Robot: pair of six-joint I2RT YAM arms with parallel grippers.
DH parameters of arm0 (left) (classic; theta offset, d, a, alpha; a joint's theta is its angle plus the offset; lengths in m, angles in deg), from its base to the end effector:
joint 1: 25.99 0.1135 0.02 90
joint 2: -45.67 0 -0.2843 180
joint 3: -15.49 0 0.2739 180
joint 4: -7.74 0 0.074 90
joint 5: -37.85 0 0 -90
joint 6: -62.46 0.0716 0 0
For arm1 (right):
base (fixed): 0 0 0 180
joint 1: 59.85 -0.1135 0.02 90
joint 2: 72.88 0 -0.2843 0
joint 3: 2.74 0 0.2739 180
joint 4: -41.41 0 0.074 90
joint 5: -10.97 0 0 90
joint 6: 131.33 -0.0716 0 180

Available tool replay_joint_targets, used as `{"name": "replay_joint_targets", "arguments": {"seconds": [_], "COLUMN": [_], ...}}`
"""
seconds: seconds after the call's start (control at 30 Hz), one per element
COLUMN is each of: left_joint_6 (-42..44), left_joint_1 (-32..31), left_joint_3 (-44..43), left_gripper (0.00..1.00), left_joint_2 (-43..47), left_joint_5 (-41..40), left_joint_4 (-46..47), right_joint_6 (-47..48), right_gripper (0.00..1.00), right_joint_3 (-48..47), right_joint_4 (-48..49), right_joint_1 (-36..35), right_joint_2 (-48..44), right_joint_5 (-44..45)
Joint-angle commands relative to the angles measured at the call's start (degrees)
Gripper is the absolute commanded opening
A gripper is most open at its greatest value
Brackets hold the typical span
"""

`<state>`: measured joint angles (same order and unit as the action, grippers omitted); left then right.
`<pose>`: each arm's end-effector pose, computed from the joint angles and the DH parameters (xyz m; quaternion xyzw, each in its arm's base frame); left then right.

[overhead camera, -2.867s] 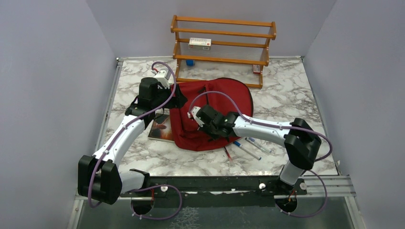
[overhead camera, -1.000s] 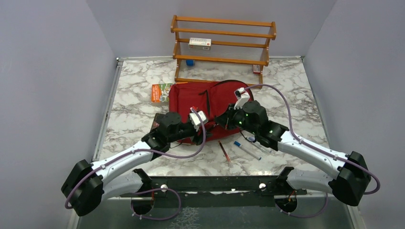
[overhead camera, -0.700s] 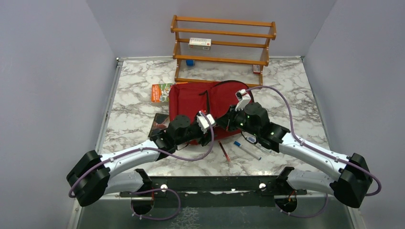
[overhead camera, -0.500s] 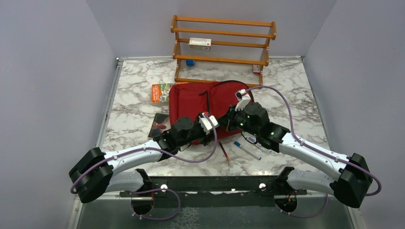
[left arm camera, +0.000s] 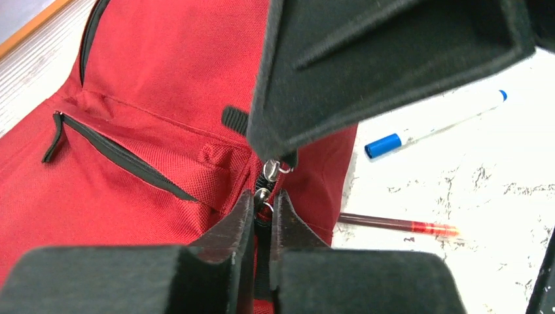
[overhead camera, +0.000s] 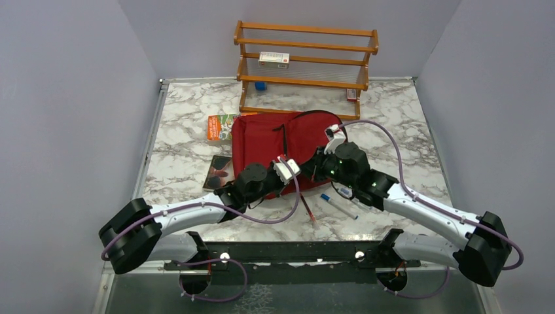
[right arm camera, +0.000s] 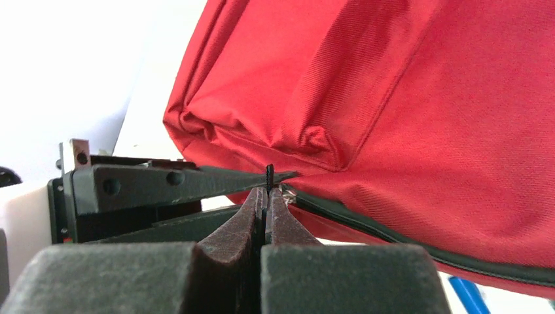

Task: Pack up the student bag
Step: Unzip the student bag at the center of the board.

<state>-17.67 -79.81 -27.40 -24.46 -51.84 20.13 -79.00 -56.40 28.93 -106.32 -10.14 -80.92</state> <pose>0.1813 -0.2485 0.2182 0.4196 0.6724 -0.2302 0.5647 0.2019 0.2160 0.2695 -0.0727 0.8236 0.3869 0.4083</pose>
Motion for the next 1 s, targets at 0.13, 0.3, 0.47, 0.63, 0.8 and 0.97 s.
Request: {"name": "replay_joint_targets", "arguments": {"seconds": [0.13,0.3,0.47,0.63,0.8,0.97], "left_joint_6": [-6.26,-8.10,-8.58,-9.61,-11.98,-12.72], "left_joint_1": [-0.73,-1.06,-1.17,-1.20,-1.20,-1.20], "left_joint_3": [4.70,7.11,8.15,9.39,11.55,13.51], "left_gripper": [0.00,0.00,0.00,0.00,0.00,0.00], "left_joint_2": [2.44,3.34,3.91,4.20,5.93,8.34], "left_joint_5": [0.99,-0.98,-3.73,-6.05,-8.36,-11.50], "left_joint_4": [2.20,2.25,2.23,2.34,2.30,2.21], "right_joint_6": [0.34,2.63,5.71,9.09,12.05,15.38], "right_gripper": [0.00,0.00,0.00,0.00,0.00,0.00], "right_joint_3": [-1.46,-3.01,-4.34,-4.78,-4.60,-4.80], "right_joint_4": [-9.56,-14.79,-18.01,-18.72,-17.90,-15.42], "right_joint_1": [0.07,0.07,0.75,3.24,9.37,17.46], "right_joint_2": [-3.78,-3.34,-3.11,-3.03,-2.29,-0.04], "right_joint_5": [15.39,23.28,29.57,32.19,29.71,24.13]}}
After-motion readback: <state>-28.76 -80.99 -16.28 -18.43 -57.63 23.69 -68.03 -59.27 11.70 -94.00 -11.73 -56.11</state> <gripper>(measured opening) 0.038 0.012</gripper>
